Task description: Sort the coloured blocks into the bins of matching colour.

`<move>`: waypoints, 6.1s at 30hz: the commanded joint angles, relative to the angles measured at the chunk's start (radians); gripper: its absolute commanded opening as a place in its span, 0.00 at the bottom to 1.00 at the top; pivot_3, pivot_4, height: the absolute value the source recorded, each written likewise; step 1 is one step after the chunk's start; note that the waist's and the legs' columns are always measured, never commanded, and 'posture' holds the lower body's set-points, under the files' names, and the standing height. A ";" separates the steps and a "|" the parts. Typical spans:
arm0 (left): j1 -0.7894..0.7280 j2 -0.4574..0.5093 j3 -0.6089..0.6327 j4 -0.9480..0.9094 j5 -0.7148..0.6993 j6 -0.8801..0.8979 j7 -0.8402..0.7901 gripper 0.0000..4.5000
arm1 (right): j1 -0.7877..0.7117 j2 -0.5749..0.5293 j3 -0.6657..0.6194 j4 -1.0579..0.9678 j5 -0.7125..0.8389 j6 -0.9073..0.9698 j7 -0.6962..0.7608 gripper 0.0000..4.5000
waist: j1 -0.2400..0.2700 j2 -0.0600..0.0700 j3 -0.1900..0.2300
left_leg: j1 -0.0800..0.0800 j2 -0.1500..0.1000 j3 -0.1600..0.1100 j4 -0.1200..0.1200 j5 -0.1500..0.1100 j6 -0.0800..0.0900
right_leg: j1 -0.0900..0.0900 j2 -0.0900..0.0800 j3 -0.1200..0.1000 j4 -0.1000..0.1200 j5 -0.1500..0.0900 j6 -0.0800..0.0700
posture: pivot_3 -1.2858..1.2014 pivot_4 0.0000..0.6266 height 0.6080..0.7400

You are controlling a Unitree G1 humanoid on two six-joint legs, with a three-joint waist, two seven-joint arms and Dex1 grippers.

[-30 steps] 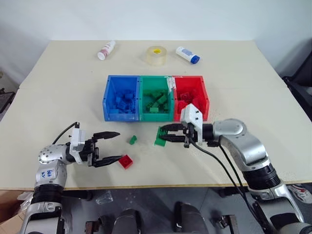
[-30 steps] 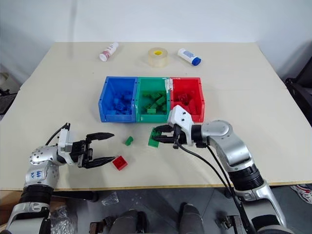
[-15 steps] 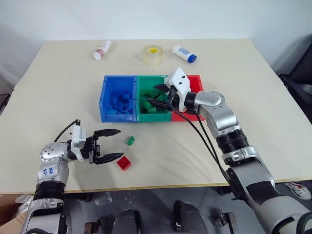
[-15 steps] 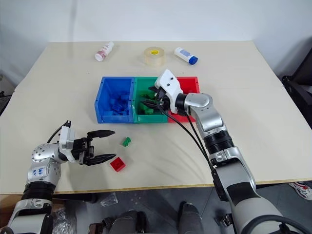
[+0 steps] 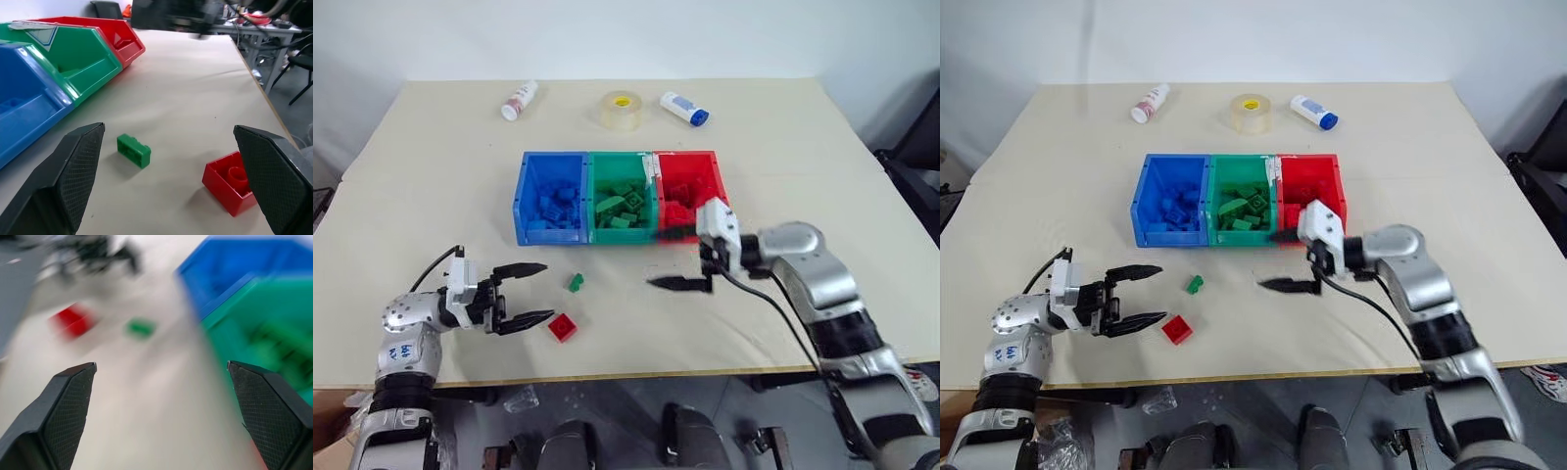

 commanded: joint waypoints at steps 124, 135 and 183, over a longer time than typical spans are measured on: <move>0.023 0.033 -0.216 -0.419 0.253 0.319 0.488 0.95 | 0.145 -0.087 -0.206 -0.047 0.110 0.006 -0.046 1.00 | 0.031 -0.001 0.003 | 0.000 -0.002 -0.001 0.002 0.000 0.001 | 0.002 0.000 0.001 -0.001 0.001 0.002 | 0.52 0.24 1.00; -0.080 -0.023 -0.296 -0.198 0.333 0.205 0.474 0.54 | 0.256 -0.119 -0.276 -0.153 0.135 0.038 -0.110 1.00 | 0.029 -0.001 0.003 | 0.001 -0.002 -0.001 0.002 0.000 0.001 | 0.002 0.000 0.001 -0.001 0.001 0.002 | 0.52 0.24 1.00; -0.210 0.088 -0.026 -0.188 0.054 0.405 0.231 0.99 | 0.156 -0.190 -0.270 0.092 0.082 -0.073 -0.002 1.00 | 0.023 -0.002 0.003 | 0.001 -0.002 -0.002 0.002 0.001 0.002 | 0.003 0.000 0.002 -0.002 0.002 0.003 | 0.52 0.24 1.00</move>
